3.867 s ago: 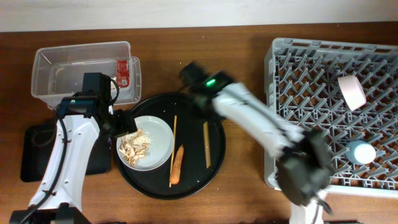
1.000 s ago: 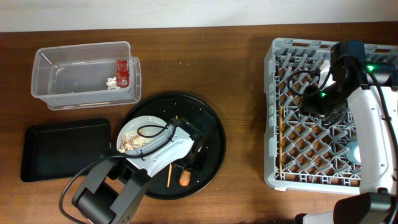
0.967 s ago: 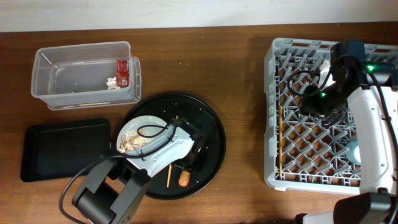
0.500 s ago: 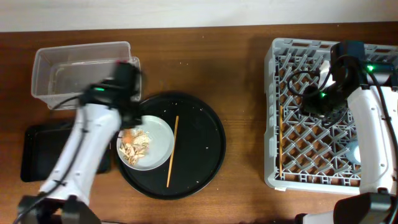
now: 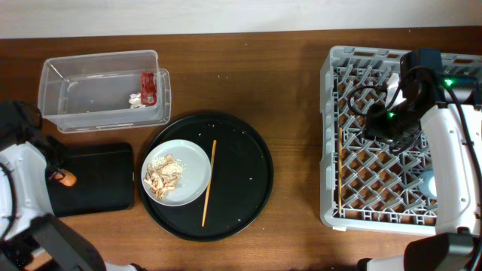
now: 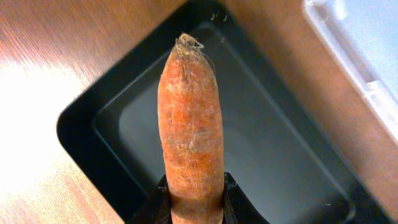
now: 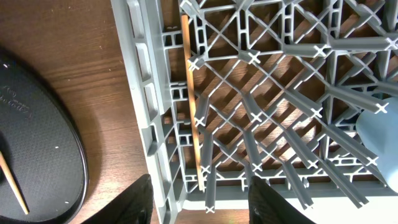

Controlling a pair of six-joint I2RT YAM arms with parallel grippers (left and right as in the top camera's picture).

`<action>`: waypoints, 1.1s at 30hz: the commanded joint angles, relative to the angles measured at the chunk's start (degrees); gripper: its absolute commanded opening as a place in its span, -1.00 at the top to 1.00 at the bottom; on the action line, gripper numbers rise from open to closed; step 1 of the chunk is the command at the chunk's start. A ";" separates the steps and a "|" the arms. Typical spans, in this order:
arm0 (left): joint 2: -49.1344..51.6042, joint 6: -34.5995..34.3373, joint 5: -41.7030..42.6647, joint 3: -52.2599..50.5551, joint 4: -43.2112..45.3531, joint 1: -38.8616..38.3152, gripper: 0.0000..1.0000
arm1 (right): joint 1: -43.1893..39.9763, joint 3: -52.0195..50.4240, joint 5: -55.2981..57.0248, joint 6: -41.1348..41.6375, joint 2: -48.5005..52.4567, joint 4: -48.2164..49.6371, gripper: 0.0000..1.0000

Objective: Sort waste into correct bins and load items into the dishwasher rack
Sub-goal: 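Place the carrot on the flat black tray with the left gripper, then grasp the second wooden chopstick with the right gripper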

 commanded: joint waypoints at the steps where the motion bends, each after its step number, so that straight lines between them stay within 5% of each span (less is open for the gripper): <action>1: 7.52 -0.59 -0.44 -0.94 0.07 0.46 0.88 | -0.22 0.48 -0.11 -0.22 -1.29 -0.28 0.02; 7: 16.02 -0.57 -0.46 -0.94 0.39 0.46 0.67 | -0.22 0.48 -0.11 -0.22 -1.31 -0.42 0.03; 10: 16.00 -0.57 -0.39 -0.90 0.11 0.44 -0.09 | -0.22 0.48 -0.11 -0.22 -1.29 -0.42 0.02; 12: 15.56 -0.59 0.17 0.81 -2.16 0.44 -0.40 | -0.22 0.48 -0.11 -0.22 -1.29 -0.42 0.03; 16: 7.23 -0.37 6.84 6.58 -6.36 -0.39 -0.50 | 1.62 0.57 -4.28 -2.05 -1.31 -0.04 0.02; 19: -0.31 1.44 10.34 6.58 -9.57 -4.85 -0.54 | 13.20 0.55 -5.31 -1.95 -1.31 3.39 -0.03; 24: -1.68 4.00 9.90 6.51 -16.13 -15.08 -0.62 | 33.90 -0.87 -5.27 7.76 0.15 8.94 -0.25; 33: -1.68 3.98 9.92 6.51 -17.22 -15.10 -0.65 | 58.21 -7.78 0.90 25.44 15.10 24.94 -0.36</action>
